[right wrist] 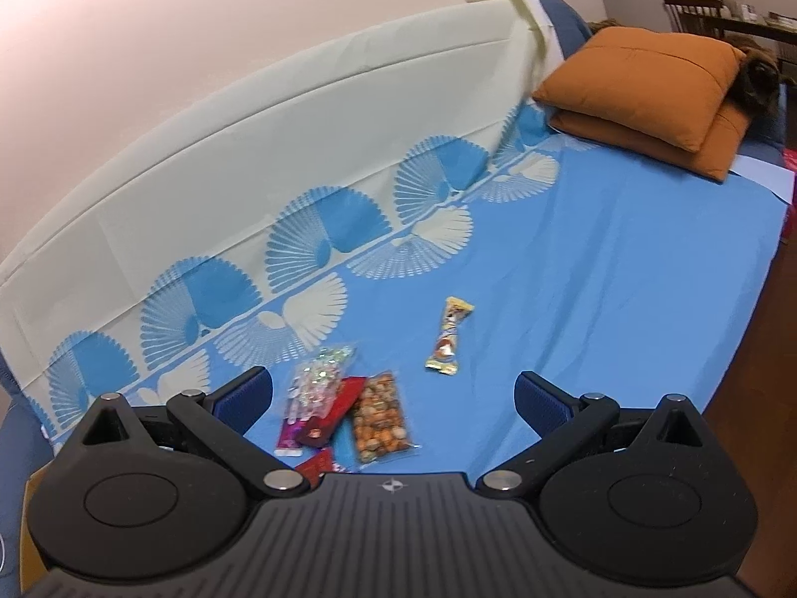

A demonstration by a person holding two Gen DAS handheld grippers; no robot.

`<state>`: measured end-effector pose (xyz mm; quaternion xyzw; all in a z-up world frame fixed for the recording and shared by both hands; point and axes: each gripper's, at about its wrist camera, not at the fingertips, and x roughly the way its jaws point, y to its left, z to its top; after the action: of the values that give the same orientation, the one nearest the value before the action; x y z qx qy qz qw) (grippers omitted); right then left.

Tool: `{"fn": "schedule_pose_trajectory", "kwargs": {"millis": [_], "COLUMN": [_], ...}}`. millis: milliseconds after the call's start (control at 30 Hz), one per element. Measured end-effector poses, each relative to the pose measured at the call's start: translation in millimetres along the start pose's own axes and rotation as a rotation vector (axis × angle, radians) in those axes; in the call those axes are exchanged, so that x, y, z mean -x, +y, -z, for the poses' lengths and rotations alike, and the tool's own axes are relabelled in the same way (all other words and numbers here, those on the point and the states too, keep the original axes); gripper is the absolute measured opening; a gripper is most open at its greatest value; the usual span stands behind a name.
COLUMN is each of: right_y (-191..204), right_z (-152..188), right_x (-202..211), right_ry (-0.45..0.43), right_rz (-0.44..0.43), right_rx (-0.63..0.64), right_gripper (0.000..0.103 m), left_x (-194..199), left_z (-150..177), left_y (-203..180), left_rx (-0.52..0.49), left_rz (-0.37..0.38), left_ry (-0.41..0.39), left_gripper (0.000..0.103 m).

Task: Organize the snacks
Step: 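Move both tools toward the snack pile beside the box, then close the left gripper on the candy bag while the right gripper grasps the peanut bag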

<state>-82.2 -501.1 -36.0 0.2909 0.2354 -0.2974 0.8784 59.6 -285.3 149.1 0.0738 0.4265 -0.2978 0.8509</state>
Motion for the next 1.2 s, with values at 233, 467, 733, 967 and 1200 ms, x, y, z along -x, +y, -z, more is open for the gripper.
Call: {"fn": "schedule_pose_trajectory", "kwargs": {"millis": [233, 467, 733, 967, 1200], "right_y": [-26.5, -48.8, -28.9, 0.8, 32.6], "right_z": [-1.5, 13.8, 49.8, 65.7, 68.6], "right_x": [-24.7, -81.1, -185.3, -275.8, -332.0], "right_ry": [0.021, 0.108, 0.292, 0.402, 0.415], "right_rz": [0.058, 0.068, -0.01, 0.002, -0.006], "right_rx": [-0.016, -0.006, 0.15, 0.248, 0.404], "right_gripper": [0.103, 0.103, 0.103, 0.103, 0.103], "left_x": [-89.9, -224.6, -340.0, -382.0, -427.0], "left_z": [-16.4, -13.0, 6.7, 1.9, -28.4], "left_y": [19.6, 48.1, 74.8, 105.1, 95.6], "left_rx": [0.055, 0.048, 0.01, 0.021, 0.023], "left_rz": [-0.069, -0.179, -0.353, -0.409, -0.302], "left_ry": [0.114, 0.205, 0.283, 0.333, 0.315], "left_gripper": [0.103, 0.103, 0.103, 0.103, 0.103]}}
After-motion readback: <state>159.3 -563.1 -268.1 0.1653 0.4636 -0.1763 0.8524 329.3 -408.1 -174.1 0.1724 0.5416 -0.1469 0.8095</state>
